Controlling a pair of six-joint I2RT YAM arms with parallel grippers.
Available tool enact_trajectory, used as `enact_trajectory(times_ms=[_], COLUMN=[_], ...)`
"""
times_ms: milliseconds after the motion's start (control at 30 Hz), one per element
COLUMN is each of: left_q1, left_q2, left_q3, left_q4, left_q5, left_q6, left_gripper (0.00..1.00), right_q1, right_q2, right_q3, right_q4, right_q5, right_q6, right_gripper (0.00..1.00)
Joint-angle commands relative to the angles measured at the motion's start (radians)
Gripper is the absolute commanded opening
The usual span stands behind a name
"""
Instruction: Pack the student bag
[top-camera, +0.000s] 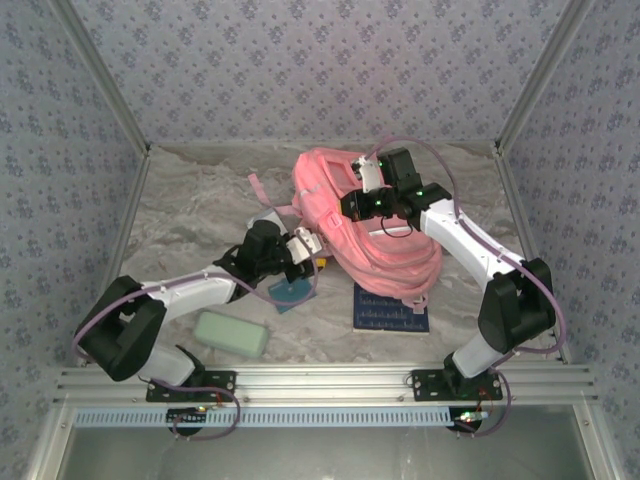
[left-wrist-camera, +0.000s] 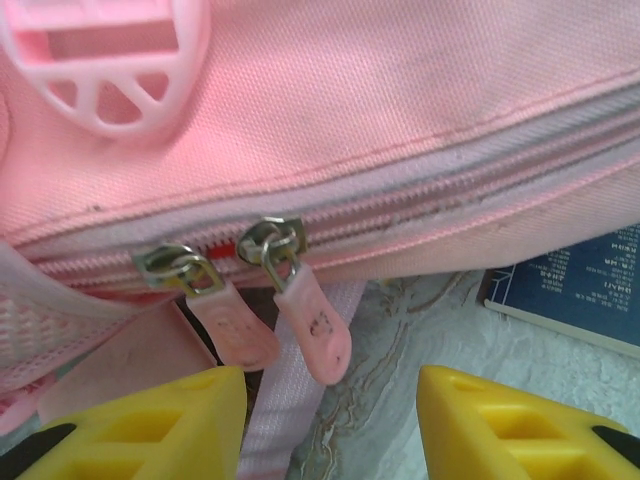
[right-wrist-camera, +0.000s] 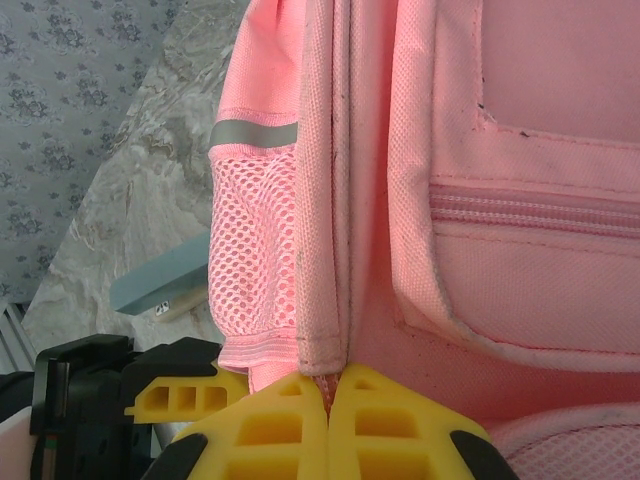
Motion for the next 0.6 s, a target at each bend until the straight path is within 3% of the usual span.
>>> enact_trajectory(times_ms=[0, 567], left_q1=[-0.003, -0.002], left_q2=[0.021, 0.053], left_q3=[0.039, 0.040], left_q4=[0.041, 0.070], left_q5=[0.012, -0.012], left_q6=[-0.020, -0.064], left_gripper=[0.47, 0.27], right_q1=[0.010, 0.018], right_q2=[-0.003, 0.031], right_q3=[0.015, 0.026], right_q4=[0.063, 0.056], right_q5=[-0.034, -0.015], right_q6=[0.018, 0.018], right_gripper=[0.00, 0.00])
